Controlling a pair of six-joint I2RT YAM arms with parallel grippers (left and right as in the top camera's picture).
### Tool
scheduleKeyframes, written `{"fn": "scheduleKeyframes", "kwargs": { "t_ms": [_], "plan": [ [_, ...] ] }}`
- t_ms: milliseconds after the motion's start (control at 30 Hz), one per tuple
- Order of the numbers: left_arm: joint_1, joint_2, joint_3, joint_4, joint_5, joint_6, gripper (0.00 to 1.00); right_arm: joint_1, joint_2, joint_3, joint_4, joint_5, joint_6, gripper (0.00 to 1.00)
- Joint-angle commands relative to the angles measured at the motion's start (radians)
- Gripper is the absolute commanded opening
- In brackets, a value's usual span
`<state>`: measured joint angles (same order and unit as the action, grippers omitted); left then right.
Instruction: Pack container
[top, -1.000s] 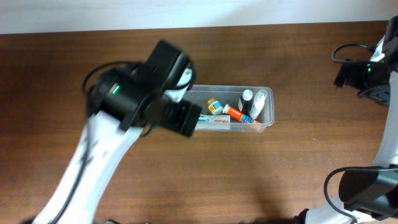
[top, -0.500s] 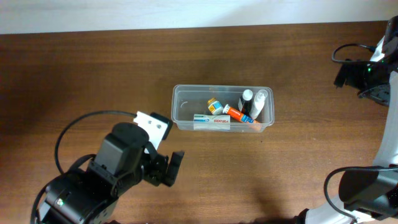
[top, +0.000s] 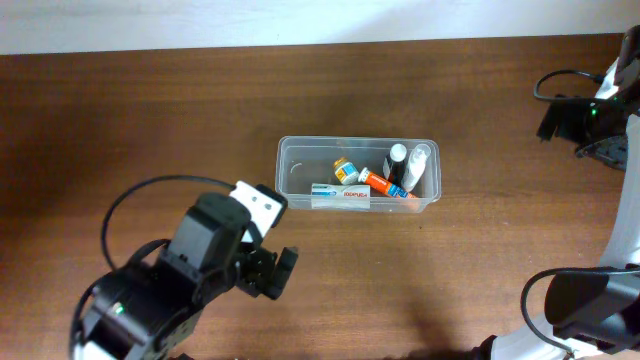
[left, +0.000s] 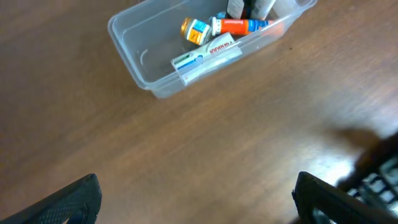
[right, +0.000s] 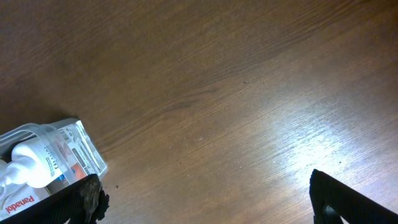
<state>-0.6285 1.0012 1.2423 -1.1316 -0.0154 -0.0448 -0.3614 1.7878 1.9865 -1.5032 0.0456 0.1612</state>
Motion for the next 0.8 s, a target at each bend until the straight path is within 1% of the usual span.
{"fn": "scheduleKeyframes", "kwargs": {
  "t_ms": [0,167,267,367,467,500,533,667,767],
  "plan": [
    [-0.004,0.019,-0.077,0.072,-0.007,0.127,0.99,-0.006,0.000,0.006,0.000,0.012,0.009,0.98],
    [0.005,-0.019,-0.209,0.187,-0.007,0.183,0.99,-0.006,0.000,0.006,0.000,0.012,0.009,0.98],
    [0.032,-0.085,-0.332,0.257,-0.007,0.193,0.99,-0.006,0.000,0.006,0.000,0.012,0.009,0.98],
    [0.087,-0.164,-0.474,0.368,0.002,0.193,0.99,-0.006,0.000,0.006,0.000,0.012,0.009,0.98],
    [0.165,-0.263,-0.639,0.533,0.040,0.193,0.99,-0.006,0.000,0.006,0.000,0.012,0.009,0.98],
    [0.209,-0.322,-0.721,0.602,0.069,0.193,0.99,-0.006,0.000,0.006,0.000,0.012,0.009,0.99],
    [0.240,-0.367,-0.773,0.637,0.097,0.193,0.99,-0.006,0.000,0.006,0.000,0.012,0.009,0.98],
    [0.332,-0.549,-0.902,0.720,0.173,0.193,0.99,-0.006,0.000,0.006,0.000,0.012,0.009,0.98],
    [0.371,-0.664,-0.935,0.724,0.215,0.193,0.99,-0.006,0.000,0.006,0.000,0.012,0.009,0.98]
  ]
}}
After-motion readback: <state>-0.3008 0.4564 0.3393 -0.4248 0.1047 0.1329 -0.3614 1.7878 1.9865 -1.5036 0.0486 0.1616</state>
